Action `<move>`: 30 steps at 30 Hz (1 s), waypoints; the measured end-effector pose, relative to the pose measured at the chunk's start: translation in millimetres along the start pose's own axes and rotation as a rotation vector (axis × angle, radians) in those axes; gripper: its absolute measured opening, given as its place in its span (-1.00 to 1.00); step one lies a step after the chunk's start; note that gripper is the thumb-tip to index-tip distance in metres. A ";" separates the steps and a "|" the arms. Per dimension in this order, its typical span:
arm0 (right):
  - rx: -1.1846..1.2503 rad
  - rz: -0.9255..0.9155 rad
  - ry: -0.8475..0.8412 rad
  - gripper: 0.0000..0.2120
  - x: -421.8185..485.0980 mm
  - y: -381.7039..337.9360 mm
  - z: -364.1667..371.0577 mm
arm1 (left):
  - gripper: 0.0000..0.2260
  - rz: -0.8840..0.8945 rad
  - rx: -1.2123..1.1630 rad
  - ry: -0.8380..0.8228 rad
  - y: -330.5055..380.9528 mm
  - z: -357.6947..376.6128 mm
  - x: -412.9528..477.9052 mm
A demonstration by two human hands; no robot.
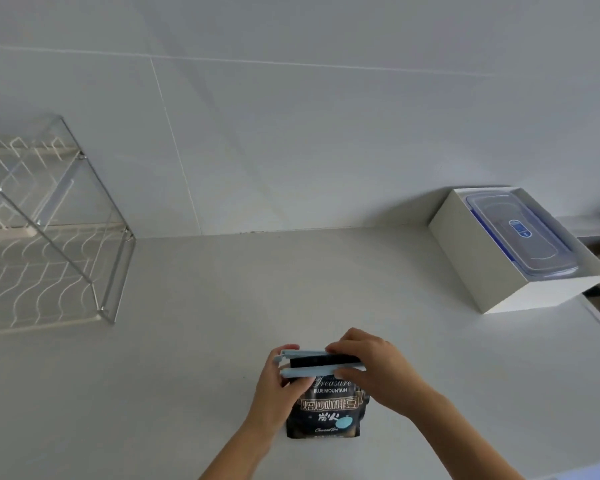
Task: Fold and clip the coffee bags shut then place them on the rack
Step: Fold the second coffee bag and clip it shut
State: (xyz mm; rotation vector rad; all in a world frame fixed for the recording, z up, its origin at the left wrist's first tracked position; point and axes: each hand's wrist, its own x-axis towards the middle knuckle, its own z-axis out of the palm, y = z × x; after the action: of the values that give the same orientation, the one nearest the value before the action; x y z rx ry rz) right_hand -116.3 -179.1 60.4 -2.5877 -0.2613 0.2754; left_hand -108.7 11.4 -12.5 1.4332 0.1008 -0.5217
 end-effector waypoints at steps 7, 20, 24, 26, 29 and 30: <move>-0.255 -0.126 -0.126 -0.77 33.1 -24.4 0.1 | -0.66 0.063 -0.016 0.067 -4.2 1.5 4.5; -0.238 -0.166 -0.081 -0.77 47.5 -20.3 29.4 | -0.76 0.085 -0.050 -0.075 -0.6 -8.9 8.0; -0.256 -0.166 -0.063 -0.75 43.7 -17.9 31.1 | -0.85 0.107 -0.002 -0.035 -2.1 -7.7 6.0; -0.259 -0.174 -0.061 -0.74 43.4 -19.3 31.0 | -0.88 0.105 -0.014 -0.002 -1.4 -8.2 4.0; -0.261 -0.173 -0.057 -0.71 44.4 -21.0 31.1 | -0.90 0.113 0.011 0.145 0.0 -17.4 1.2; -0.259 -0.173 -0.056 -0.71 44.5 -21.5 30.9 | -0.90 0.128 0.048 0.189 0.9 -21.4 0.2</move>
State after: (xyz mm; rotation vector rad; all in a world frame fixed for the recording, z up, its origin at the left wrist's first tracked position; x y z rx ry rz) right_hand -83.9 -135.5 39.0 -2.7913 -0.5719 0.2664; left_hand -103.0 31.9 -15.0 1.5224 0.1466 -0.2845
